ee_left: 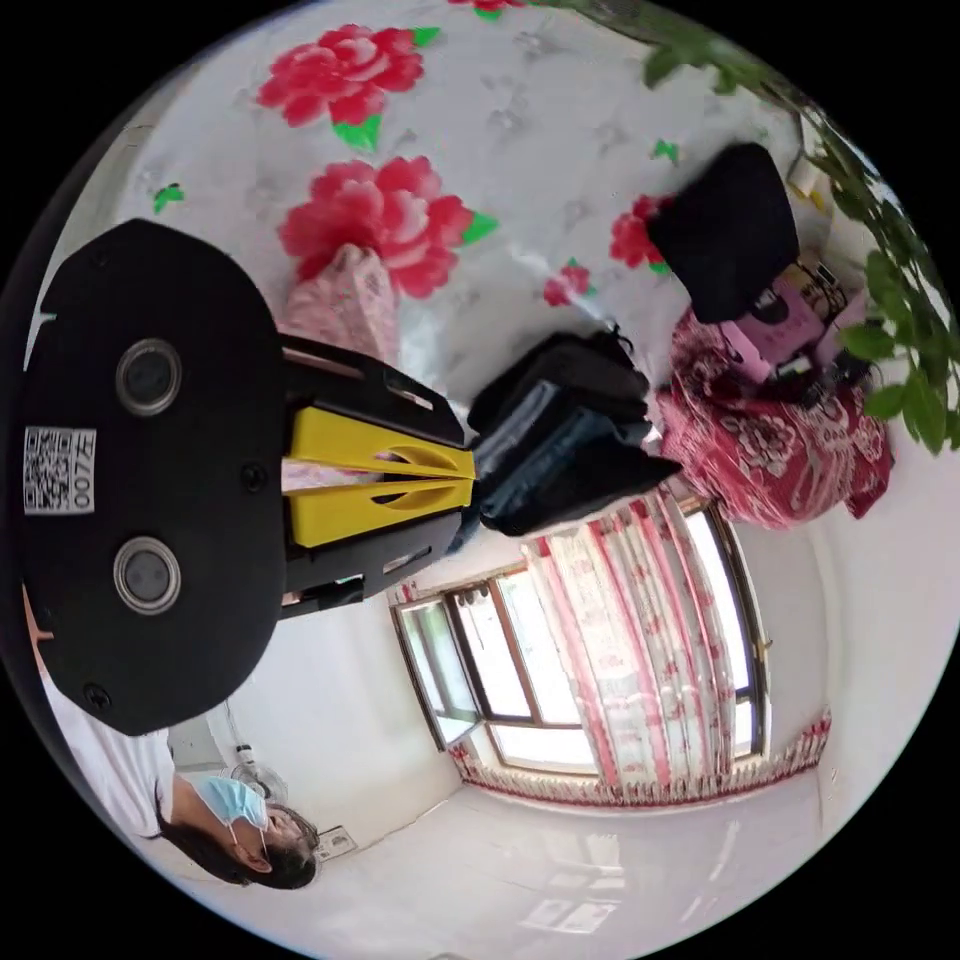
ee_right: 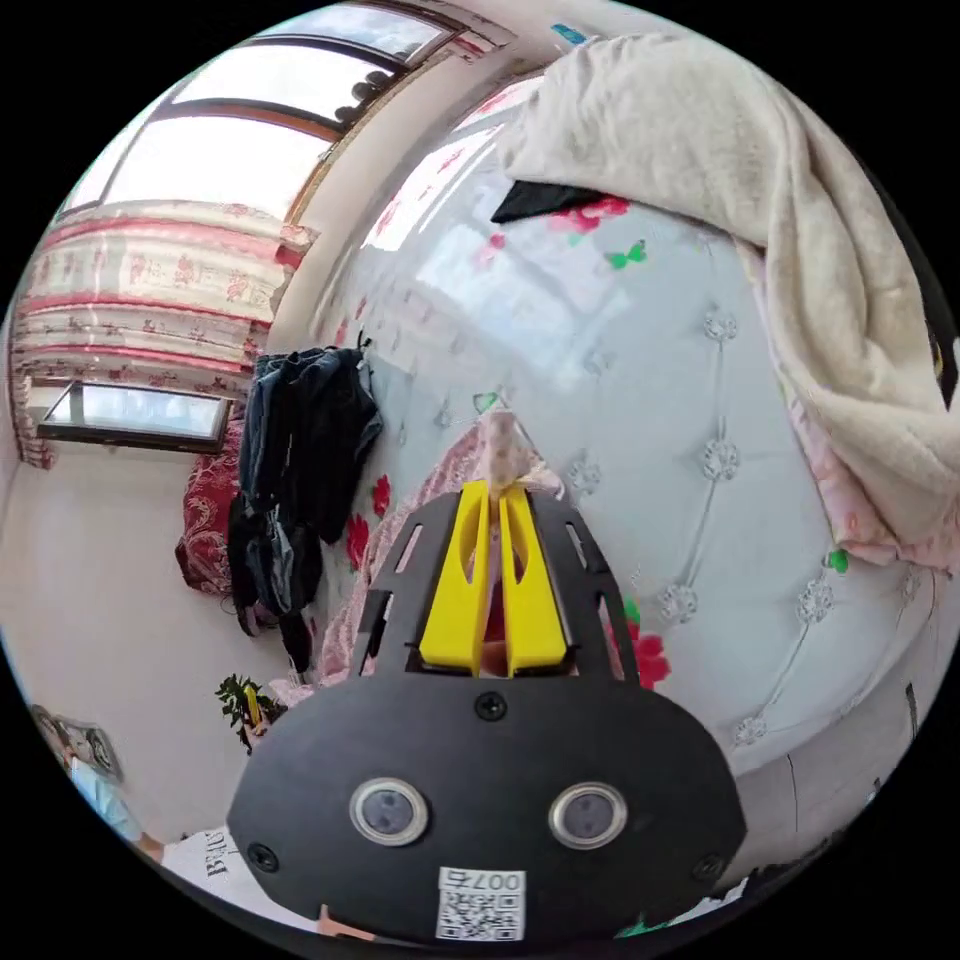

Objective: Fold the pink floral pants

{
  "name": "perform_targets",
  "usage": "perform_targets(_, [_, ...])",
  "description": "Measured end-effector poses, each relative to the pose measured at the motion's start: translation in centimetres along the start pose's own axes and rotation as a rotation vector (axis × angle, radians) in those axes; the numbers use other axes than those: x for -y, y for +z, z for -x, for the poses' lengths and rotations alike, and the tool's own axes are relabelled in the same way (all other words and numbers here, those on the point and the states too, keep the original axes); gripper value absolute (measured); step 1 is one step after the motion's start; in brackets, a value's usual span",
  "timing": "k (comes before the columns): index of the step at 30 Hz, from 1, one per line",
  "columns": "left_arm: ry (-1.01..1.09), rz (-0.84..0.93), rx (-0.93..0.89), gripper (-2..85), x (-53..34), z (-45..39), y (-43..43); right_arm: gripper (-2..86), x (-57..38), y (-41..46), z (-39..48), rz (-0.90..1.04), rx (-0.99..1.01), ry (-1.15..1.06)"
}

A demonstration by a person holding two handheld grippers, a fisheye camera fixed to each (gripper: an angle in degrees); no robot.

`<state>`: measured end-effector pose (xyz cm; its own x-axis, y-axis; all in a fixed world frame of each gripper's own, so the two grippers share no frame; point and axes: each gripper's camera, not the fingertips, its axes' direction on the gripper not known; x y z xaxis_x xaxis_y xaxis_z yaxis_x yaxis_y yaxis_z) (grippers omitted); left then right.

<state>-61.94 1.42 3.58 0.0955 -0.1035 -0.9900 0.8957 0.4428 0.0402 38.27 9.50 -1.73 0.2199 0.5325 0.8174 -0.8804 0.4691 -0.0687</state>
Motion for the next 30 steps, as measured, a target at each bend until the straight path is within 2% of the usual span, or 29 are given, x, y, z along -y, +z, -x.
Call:
perform_targets(3, [0.17,-0.01,0.04,-0.9,5.2,-8.0,3.0,-0.3,3.3,-5.7,7.4,-0.084,0.201,-0.118])
perform_targets(6, [0.336,0.113,0.188,-0.6,4.2,-12.7,7.4,-0.3,3.6,-10.0,12.0,-0.145,0.283,-0.212])
perform_targets(9, [0.371,0.369,0.364,0.6,-2.9,-11.0,14.3,-0.3,1.6,-11.2,12.1,-0.169,0.155,-0.226])
perform_targets(11, [0.392,0.54,0.447,6.9,-10.4,-7.9,19.3,-0.4,-0.4,-10.9,9.0,-0.142,0.038,-0.155])
perform_targets(14, [0.367,0.666,0.5,11.7,-16.4,-5.0,24.5,-0.4,-2.8,-11.7,4.2,-0.113,-0.014,-0.035])
perform_targets(18, [0.243,0.663,0.605,16.7,-16.0,-2.3,28.6,-0.4,-5.0,-14.7,1.5,-0.142,-0.022,0.046])
perform_targets(21, [0.147,0.561,0.622,17.1,-13.0,-1.1,30.0,-0.5,-5.6,-17.5,1.9,-0.176,-0.014,0.034])
perform_targets(24, [0.123,0.632,0.684,16.9,-12.1,0.5,33.6,-0.5,-6.1,-18.8,3.0,-0.191,-0.047,0.002])
perform_targets(26, [0.152,0.727,0.812,13.9,-13.8,2.0,36.9,-0.5,-6.5,-18.0,3.1,-0.172,-0.057,0.016])
perform_targets(28, [0.265,0.728,0.905,9.0,-14.3,1.0,37.9,-0.5,-6.7,-17.2,2.9,-0.157,-0.044,0.053])
perform_targets(30, [0.322,0.745,0.896,3.8,-13.8,-0.1,38.3,-0.4,-6.7,-16.7,2.9,-0.167,-0.003,0.081])
